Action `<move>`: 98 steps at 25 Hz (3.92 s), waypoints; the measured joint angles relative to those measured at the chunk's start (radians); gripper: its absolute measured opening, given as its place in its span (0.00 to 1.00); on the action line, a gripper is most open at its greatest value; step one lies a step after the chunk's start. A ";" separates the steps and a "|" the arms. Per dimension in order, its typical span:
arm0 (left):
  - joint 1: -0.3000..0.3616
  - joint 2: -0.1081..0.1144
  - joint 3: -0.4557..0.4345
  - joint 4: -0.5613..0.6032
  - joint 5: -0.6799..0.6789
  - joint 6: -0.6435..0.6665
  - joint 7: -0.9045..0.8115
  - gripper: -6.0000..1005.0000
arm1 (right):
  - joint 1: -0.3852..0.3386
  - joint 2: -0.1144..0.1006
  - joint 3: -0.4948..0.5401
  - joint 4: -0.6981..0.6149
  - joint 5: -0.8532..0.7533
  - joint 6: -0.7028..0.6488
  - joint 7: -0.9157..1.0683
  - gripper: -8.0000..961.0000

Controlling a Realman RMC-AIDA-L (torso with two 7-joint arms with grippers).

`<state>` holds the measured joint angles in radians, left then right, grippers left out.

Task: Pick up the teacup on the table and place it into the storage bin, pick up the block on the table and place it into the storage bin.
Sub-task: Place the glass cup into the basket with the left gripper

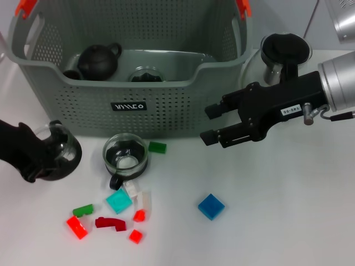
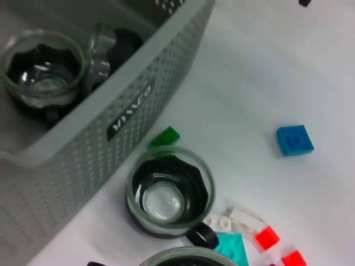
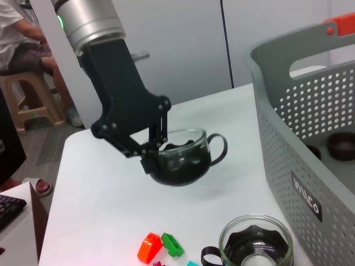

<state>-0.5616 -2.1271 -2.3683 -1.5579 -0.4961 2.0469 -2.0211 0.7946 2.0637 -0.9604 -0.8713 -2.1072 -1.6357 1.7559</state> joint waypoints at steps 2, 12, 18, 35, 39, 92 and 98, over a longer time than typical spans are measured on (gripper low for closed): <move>-0.001 0.001 -0.001 -0.019 -0.019 0.005 -0.009 0.06 | -0.002 0.000 0.000 0.000 0.000 -0.001 0.000 0.70; -0.018 0.024 -0.057 -0.052 -0.249 0.009 -0.026 0.07 | -0.005 -0.006 0.002 0.012 0.001 0.005 0.000 0.70; -0.043 0.050 -0.053 -0.034 -0.360 0.010 -0.063 0.08 | -0.002 -0.011 0.002 0.012 0.001 0.005 0.001 0.70; -0.268 0.171 -0.099 0.432 -0.414 -0.364 -0.091 0.09 | -0.010 -0.018 0.025 0.029 0.001 -0.019 0.006 0.70; -0.307 0.183 -0.037 0.530 -0.377 -0.511 -0.132 0.09 | -0.011 -0.019 0.041 0.029 0.001 -0.040 0.009 0.70; -0.385 0.064 0.242 0.824 -0.147 -1.039 -0.219 0.14 | -0.017 -0.019 0.046 0.065 -0.005 -0.062 -0.012 0.70; -0.385 0.062 0.268 0.825 -0.146 -1.038 -0.220 0.15 | -0.017 -0.019 0.046 0.066 -0.005 -0.062 -0.012 0.70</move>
<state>-0.9465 -2.0650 -2.1007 -0.7332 -0.6418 1.0084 -2.2410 0.7777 2.0449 -0.9143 -0.8053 -2.1124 -1.6980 1.7441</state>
